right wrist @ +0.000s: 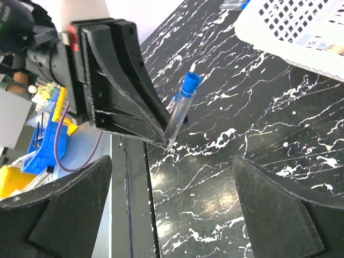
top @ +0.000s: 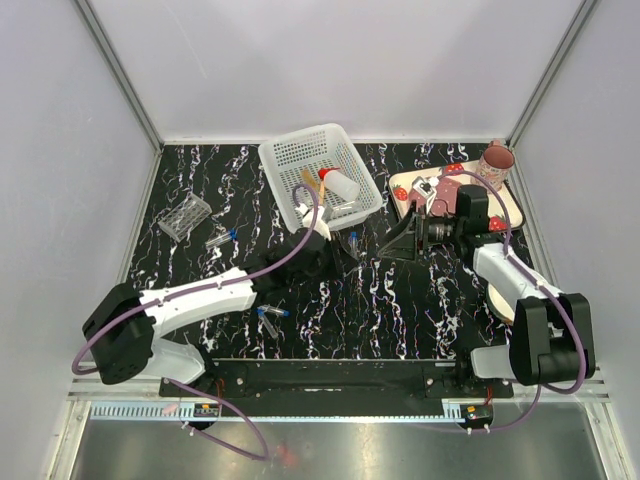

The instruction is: Organize the chemistry lab equipment

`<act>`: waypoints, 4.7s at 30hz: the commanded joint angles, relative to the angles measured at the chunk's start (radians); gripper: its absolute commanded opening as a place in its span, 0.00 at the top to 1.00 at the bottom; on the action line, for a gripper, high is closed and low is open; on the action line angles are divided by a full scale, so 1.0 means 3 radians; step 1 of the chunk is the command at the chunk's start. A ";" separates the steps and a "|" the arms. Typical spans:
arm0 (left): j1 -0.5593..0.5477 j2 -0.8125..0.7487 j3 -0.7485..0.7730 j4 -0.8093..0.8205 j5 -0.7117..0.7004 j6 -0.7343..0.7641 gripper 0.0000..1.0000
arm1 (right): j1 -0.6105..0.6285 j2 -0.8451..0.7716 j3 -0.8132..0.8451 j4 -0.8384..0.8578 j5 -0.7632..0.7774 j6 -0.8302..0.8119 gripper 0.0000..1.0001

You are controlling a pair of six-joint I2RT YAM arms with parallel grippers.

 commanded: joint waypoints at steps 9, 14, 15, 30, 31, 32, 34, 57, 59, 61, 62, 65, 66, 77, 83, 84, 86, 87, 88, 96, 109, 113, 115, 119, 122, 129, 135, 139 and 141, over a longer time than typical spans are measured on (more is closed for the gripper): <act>0.0070 0.0033 -0.0062 0.1313 0.0146 -0.0253 0.95 | 0.0199 0.0305 -0.0161 0.1410 0.0349 0.1651 0.16; 0.0070 0.0115 -0.0001 0.1339 0.0212 -0.0274 0.95 | 0.0204 0.0387 -0.0135 0.1538 0.0314 0.1881 0.30; 0.0070 0.0131 -0.0001 0.1349 0.0223 -0.0284 0.95 | 0.0204 0.0392 -0.0130 0.1568 0.0298 0.1912 0.31; 0.0070 0.0228 -0.0016 0.1548 0.0284 -0.0381 0.95 | 0.0327 0.0495 -0.0166 0.1932 0.0155 0.2229 0.60; 0.0070 0.0223 -0.0016 0.1548 0.0284 -0.0376 0.95 | 0.0342 0.0495 -0.0161 0.1927 0.0150 0.2209 0.62; 0.0070 0.0223 -0.0021 0.1548 0.0284 -0.0381 0.95 | 0.0373 0.0490 -0.0151 0.1911 0.0140 0.2198 0.63; 0.0065 0.0223 -0.0011 0.1543 0.0284 -0.0376 0.95 | 0.0388 0.0490 -0.0150 0.1891 0.0119 0.2153 0.68; 0.0643 -0.0249 0.0100 0.0577 0.1172 -0.0585 0.08 | 0.0542 0.0219 -0.0043 0.0945 -0.0213 0.0676 0.88; 0.0643 -0.0141 0.0208 0.0572 0.1291 -0.0586 0.11 | 0.0582 0.0193 -0.0038 0.0823 -0.0223 0.0573 0.87; 0.0643 0.0008 0.0347 0.0557 0.1419 -0.0560 0.20 | 0.0588 0.0193 -0.0023 0.0741 -0.0228 0.0475 0.87; 0.0643 0.0043 0.0382 0.0511 0.1455 -0.0535 0.23 | 0.0593 0.0188 -0.0018 0.0720 -0.0233 0.0435 0.87; 0.0638 0.0171 0.0475 0.0470 0.1531 -0.0489 0.32 | 0.0593 0.0203 -0.0007 0.0674 -0.0239 0.0394 0.87; 0.0633 0.0197 0.0500 0.0464 0.1542 -0.0483 0.34 | 0.0598 0.0203 -0.0002 0.0669 -0.0239 0.0388 0.87; 0.0495 0.0376 0.0776 -0.0021 0.1313 -0.0223 0.60 | 0.0624 0.0254 0.0039 0.0546 -0.0259 0.0286 0.87; 0.0469 0.0366 0.0812 -0.0098 0.1205 -0.0182 0.66 | 0.0634 0.0249 0.0049 0.0515 -0.0259 0.0261 0.87; 0.0469 0.0356 0.0802 -0.0113 0.1194 -0.0177 0.67 | 0.0634 0.0249 0.0049 0.0510 -0.0264 0.0255 0.87; 0.0469 0.0315 0.0767 -0.0113 0.1159 -0.0166 0.67 | 0.0634 0.0254 0.0049 0.0505 -0.0264 0.0250 0.87; 0.0469 0.0300 0.0751 -0.0108 0.1148 -0.0166 0.68 | 0.0634 0.0259 0.0059 0.0500 -0.0269 0.0250 0.87; 0.0469 0.0279 0.0731 -0.0103 0.1138 -0.0166 0.70 | 0.0634 0.0275 0.0059 0.0495 -0.0269 0.0250 0.87; 0.0464 0.0254 0.0608 -0.0032 0.1194 -0.0151 0.83 | 0.0634 0.0275 0.0080 0.0418 -0.0259 0.0179 0.87; 0.0750 -0.0323 0.0184 -0.0536 0.0776 0.0119 0.97 | 0.0634 0.0183 0.0330 -0.0716 -0.0117 -0.0857 0.15; 0.1158 -0.0814 0.0040 -0.1012 0.0250 0.0441 0.96 | 0.0629 0.0076 0.0448 -0.1278 0.0165 -0.1426 0.03; 0.1332 -0.1096 0.0005 -0.1272 0.0050 0.0696 0.96 | 0.0619 0.0050 0.0504 -0.1519 0.0343 -0.1691 0.01; 0.1868 -0.1459 0.0020 -0.1484 -0.0375 0.1111 0.94 | 0.0578 0.0091 0.0591 -0.1765 0.0569 -0.1943 0.01; 0.2232 -0.1500 0.0030 -0.1412 -0.0376 0.1357 0.94 | 0.0547 0.0121 0.0627 -0.1847 0.0625 -0.2015 0.01; 0.2749 -0.1194 0.0122 -0.1131 -0.0237 0.1552 0.94 | 0.0516 0.0132 0.0632 -0.1903 0.0666 -0.2086 0.00; 0.3005 -0.0892 0.0229 -0.0922 -0.0130 0.1633 0.94 | 0.0501 0.0122 0.0667 -0.1970 0.0748 -0.2189 0.00; 0.3133 -0.0698 0.0347 -0.0809 -0.0038 0.1669 0.94 | 0.0409 0.0101 0.0657 -0.2000 0.0748 -0.2235 0.00; 0.3179 -0.0621 0.0357 -0.0763 -0.0018 0.1674 0.94 | 0.0399 0.0101 0.0657 -0.2005 0.0743 -0.2240 0.00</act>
